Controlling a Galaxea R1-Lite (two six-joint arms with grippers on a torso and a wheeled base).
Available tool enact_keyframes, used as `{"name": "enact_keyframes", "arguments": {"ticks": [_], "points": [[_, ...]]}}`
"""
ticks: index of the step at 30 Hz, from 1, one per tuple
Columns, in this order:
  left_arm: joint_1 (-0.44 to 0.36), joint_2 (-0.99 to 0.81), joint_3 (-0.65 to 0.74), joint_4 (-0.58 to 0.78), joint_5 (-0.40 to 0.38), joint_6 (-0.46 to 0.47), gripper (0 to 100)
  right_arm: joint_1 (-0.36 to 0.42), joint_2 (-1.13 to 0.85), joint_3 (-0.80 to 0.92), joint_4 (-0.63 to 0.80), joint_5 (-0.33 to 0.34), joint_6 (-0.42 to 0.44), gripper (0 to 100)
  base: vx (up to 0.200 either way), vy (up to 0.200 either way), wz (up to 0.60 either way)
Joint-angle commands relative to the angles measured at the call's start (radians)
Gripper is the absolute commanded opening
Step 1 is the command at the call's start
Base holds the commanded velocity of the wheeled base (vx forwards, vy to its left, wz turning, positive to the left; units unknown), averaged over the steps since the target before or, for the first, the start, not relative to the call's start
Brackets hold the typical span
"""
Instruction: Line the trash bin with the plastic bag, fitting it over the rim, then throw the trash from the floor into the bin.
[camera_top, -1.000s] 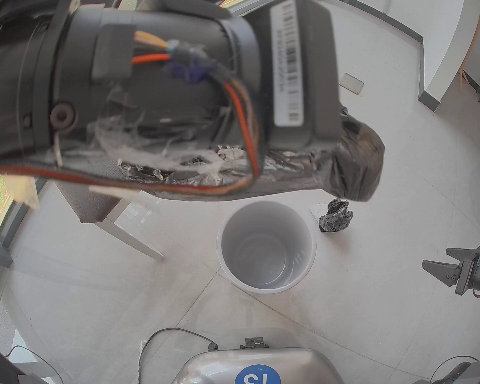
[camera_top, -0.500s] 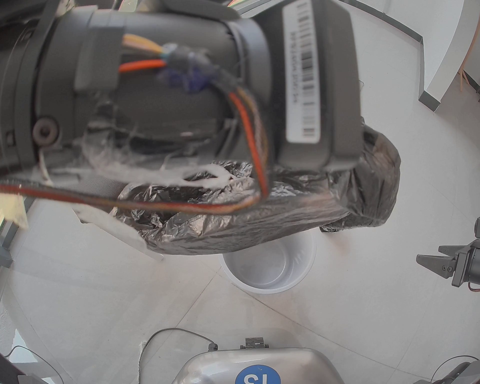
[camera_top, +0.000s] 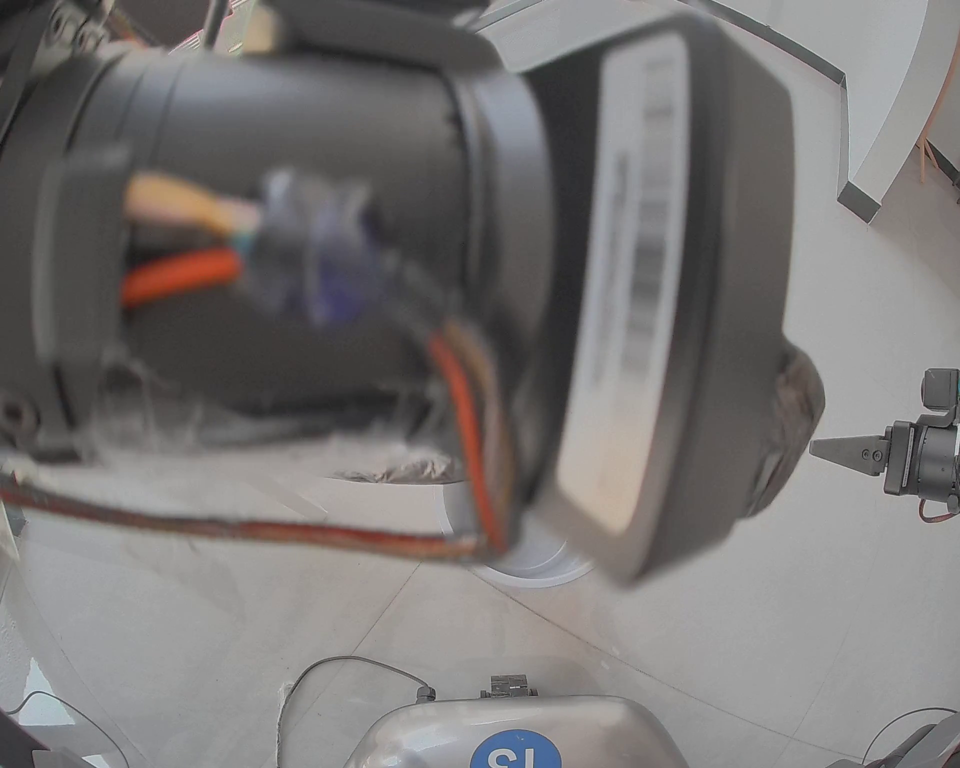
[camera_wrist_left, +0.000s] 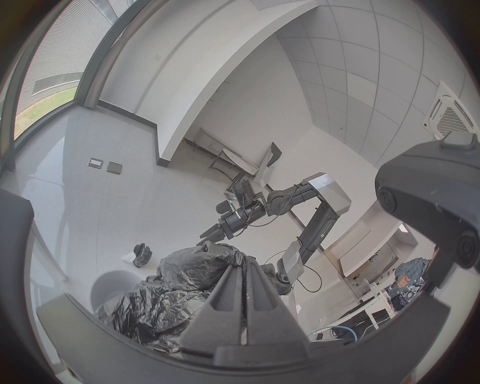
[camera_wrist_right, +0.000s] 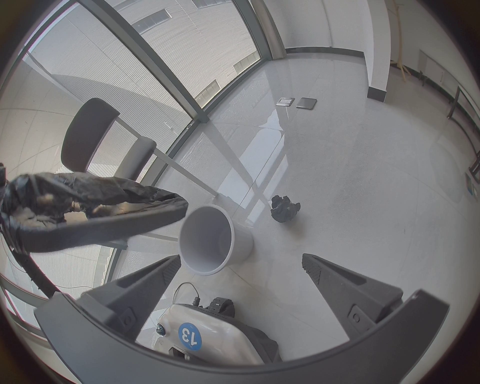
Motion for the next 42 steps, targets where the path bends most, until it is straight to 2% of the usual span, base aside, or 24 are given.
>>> {"name": "enact_keyframes", "arguments": {"ticks": [1,2,3,4,8,9,11,18,20,21,22,25,26,36,40,42], "points": [[0.065,-0.055,0.116,-0.003,-0.13,0.134,0,0.015,0.033,0.009,-0.002,0.006,0.0,100,0.0,0.0,0.0],[0.065,-0.055,0.116,-0.003,-0.13,0.134,0,0.015,0.033,0.009,-0.002,0.006,0.0,100,0.0,0.0,0.0],[0.105,-0.058,0.133,0.001,-0.228,0.192,0,0.024,0.029,0.015,-0.003,0.029,-0.001,100,0.0,0.0,0.0],[0.122,-0.06,0.131,0.003,-0.271,0.212,0,0.024,0.02,0.015,-0.003,0.046,-0.001,100,0.0,0.0,0.0],[0.168,-0.037,0.101,0.001,-0.375,0.232,0,0.024,-0.003,0.013,-0.002,0.118,-0.001,100,0.0,0.0,0.0],[0.168,-0.037,0.101,0.001,-0.375,0.232,0,0.024,-0.003,0.013,-0.002,0.118,-0.001,100,0.0,0.0,0.0],[0.191,-0.015,0.074,-0.002,-0.447,0.233,0,0.028,-0.003,0.012,0.0,0.133,-0.001,100,0.0,0.0,0.0],[0.194,0.0,0.041,0.003,-0.518,0.27,0,0.056,0.003,0.013,0.008,0.149,0.009,100,0.0,0.0,0.0],[0.203,0.015,0.018,0.004,-0.536,0.315,0,0.058,0.005,0.015,0.018,0.207,0.022,100,0.0,0.0,0.0],[0.203,0.017,0.016,0.004,-0.538,0.318,0,0.058,0.005,0.015,0.02,0.21,0.023,100,0.0,0.0,0.0],[0.201,0.026,0.004,0.009,-0.541,0.348,0,0.058,0.008,0.012,0.035,0.251,0.046,100,0.0,0.0,0.0],[0.198,0.031,-0.007,0.02,-0.553,0.37,0,0.058,0.02,0.009,0.04,0.279,0.062,100,0.0,0.0,0.0],[0.197,0.032,-0.018,0.037,-0.594,0.399,0,0.055,0.054,0.004,0.032,0.307,0.065,100,0.0,0.0,0.0],[0.226,0.048,-0.025,0.029,-0.596,0.399,0,0.053,0.077,0.009,0.005,0.322,0.065,100,0.0,0.0,0.0],[0.209,0.051,-0.041,0.031,-0.608,0.402,0,0.041,0.083,0.004,0.003,0.374,0.066,100,0.0,0.0,0.0],[0.197,0.055,-0.061,0.031,-0.651,0.41,0,0.038,0.091,0.004,0.005,0.414,0.069,100,0.0,0.0,0.0]]}}
